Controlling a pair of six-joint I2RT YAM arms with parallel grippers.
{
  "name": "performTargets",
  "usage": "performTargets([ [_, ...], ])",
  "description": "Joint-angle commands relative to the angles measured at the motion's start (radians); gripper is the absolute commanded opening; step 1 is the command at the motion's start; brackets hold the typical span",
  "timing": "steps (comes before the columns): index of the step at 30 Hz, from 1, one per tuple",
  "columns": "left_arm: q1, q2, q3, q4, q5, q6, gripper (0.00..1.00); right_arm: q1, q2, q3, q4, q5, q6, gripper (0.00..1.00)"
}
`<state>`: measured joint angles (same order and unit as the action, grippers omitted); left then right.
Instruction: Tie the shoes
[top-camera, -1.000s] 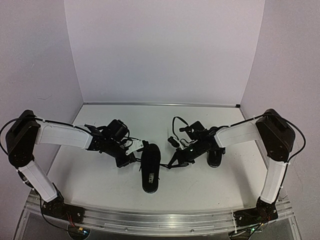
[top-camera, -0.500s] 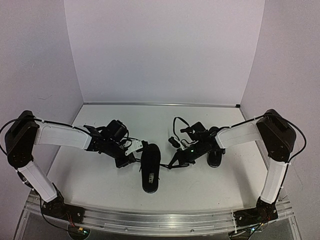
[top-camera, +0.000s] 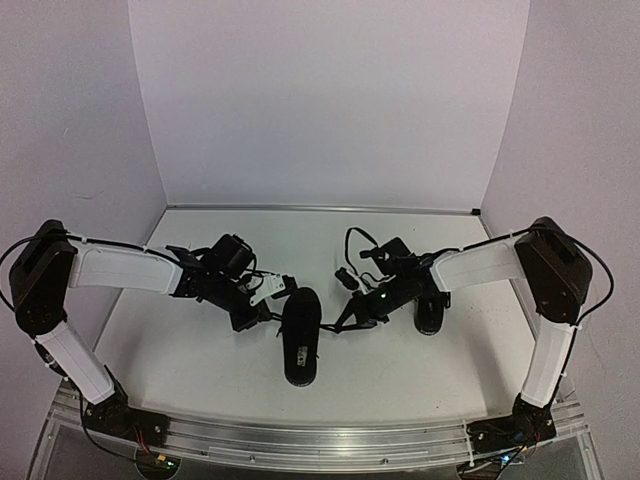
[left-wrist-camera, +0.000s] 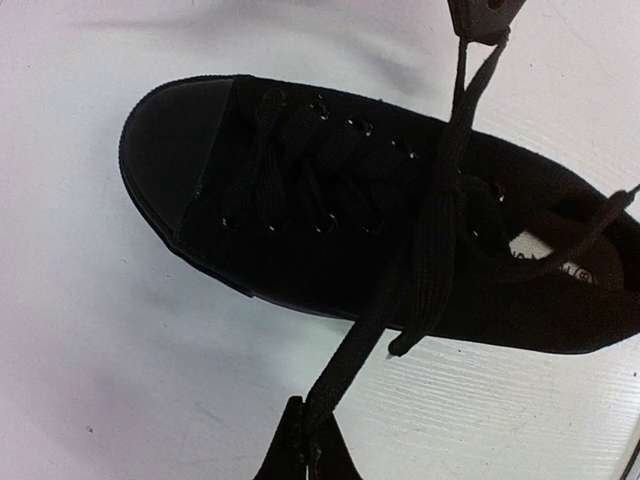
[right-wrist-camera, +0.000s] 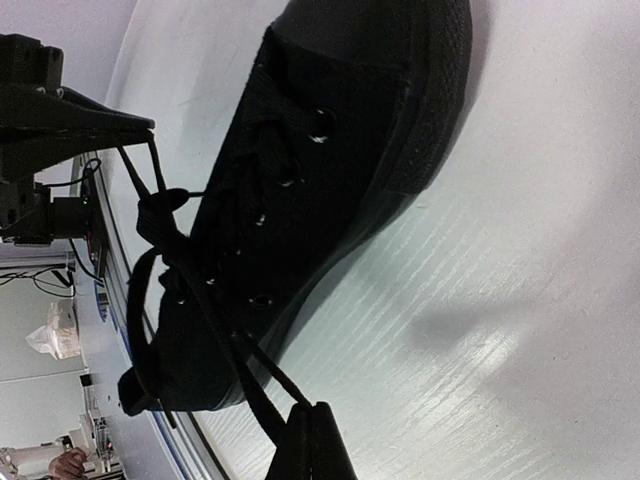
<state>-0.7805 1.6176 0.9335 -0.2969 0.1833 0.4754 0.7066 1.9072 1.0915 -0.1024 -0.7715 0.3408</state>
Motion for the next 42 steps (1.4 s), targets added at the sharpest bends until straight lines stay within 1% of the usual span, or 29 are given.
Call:
performTargets([
  [1, 0.007, 0.018, 0.092, -0.048, -0.004, 0.026, 0.0, 0.014, -0.007, 0.117, -0.054, -0.017, -0.009, 0.0],
  [3, -0.008, 0.028, 0.115, -0.05, 0.006, 0.033, 0.0, 0.024, 0.01, 0.145, -0.056, -0.021, -0.004, 0.01],
  [5, -0.018, 0.033, 0.132, -0.058, 0.013, 0.035, 0.0, 0.032, 0.025, 0.161, -0.059, -0.03, 0.003, 0.06],
  [7, -0.02, 0.03, 0.135, -0.065, 0.011, 0.032, 0.05, 0.033, 0.029, 0.163, -0.063, -0.032, 0.01, 0.13],
  [9, -0.02, 0.009, 0.123, -0.067, 0.008, 0.028, 0.17, 0.033, 0.019, 0.152, -0.064, -0.022, 0.018, 0.23],
  [11, -0.019, -0.022, 0.107, -0.076, 0.004, 0.019, 0.31, 0.033, 0.003, 0.139, -0.067, -0.021, 0.022, 0.31],
  [15, -0.007, -0.137, 0.056, -0.088, -0.02, -0.038, 0.56, 0.032, -0.047, 0.105, -0.07, -0.02, 0.025, 0.4],
  [16, -0.002, -0.171, 0.041, -0.079, -0.019, -0.063, 0.64, 0.031, -0.064, 0.097, -0.07, -0.017, 0.024, 0.42],
  [17, 0.003, -0.206, 0.026, -0.063, -0.015, -0.083, 0.76, 0.029, -0.087, 0.09, -0.071, -0.01, 0.023, 0.44],
  [19, 0.012, -0.291, -0.009, -0.022, -0.016, -0.135, 0.94, 0.022, -0.128, 0.079, -0.072, 0.008, 0.025, 0.51],
  [20, 0.016, -0.345, -0.029, 0.002, -0.027, -0.161, 0.99, 0.014, -0.15, 0.076, -0.073, 0.017, 0.026, 0.56],
  [23, 0.023, -0.441, -0.039, 0.051, -0.096, -0.261, 1.0, -0.018, -0.219, 0.068, -0.075, 0.04, 0.033, 0.61],
  [24, 0.025, -0.453, -0.026, 0.042, -0.125, -0.303, 1.0, -0.028, -0.245, 0.065, -0.076, 0.051, 0.035, 0.65],
  [26, 0.03, -0.453, 0.024, -0.007, -0.211, -0.371, 1.0, -0.042, -0.298, 0.055, -0.075, 0.101, 0.032, 0.78],
  [28, 0.043, -0.425, 0.089, -0.074, -0.311, -0.439, 1.0, -0.054, -0.355, 0.039, -0.072, 0.153, 0.021, 0.87],
  [30, 0.074, -0.388, 0.156, -0.136, -0.345, -0.506, 1.0, -0.059, -0.415, 0.017, -0.061, 0.213, 0.015, 0.97],
  [31, 0.098, -0.375, 0.175, -0.164, -0.331, -0.549, 1.0, -0.061, -0.455, 0.001, -0.048, 0.244, 0.017, 0.98],
  [33, 0.143, -0.356, 0.199, -0.177, -0.256, -0.598, 1.0, -0.067, -0.515, -0.039, -0.013, 0.289, 0.036, 0.98],
  [36, 0.176, -0.338, 0.186, -0.132, -0.2, -0.673, 1.0, -0.077, -0.578, -0.115, 0.043, 0.322, 0.066, 0.98],
  [38, 0.188, -0.314, 0.15, -0.087, -0.14, -0.735, 1.0, -0.079, -0.57, -0.144, 0.048, 0.294, 0.065, 0.98],
  [40, 0.19, -0.271, 0.121, -0.071, -0.159, -0.82, 1.0, -0.079, -0.539, -0.175, 0.055, 0.248, 0.068, 0.98],
  [42, 0.19, -0.221, 0.102, -0.082, -0.173, -0.894, 1.0, -0.079, -0.517, -0.231, 0.104, 0.216, 0.092, 0.98],
])
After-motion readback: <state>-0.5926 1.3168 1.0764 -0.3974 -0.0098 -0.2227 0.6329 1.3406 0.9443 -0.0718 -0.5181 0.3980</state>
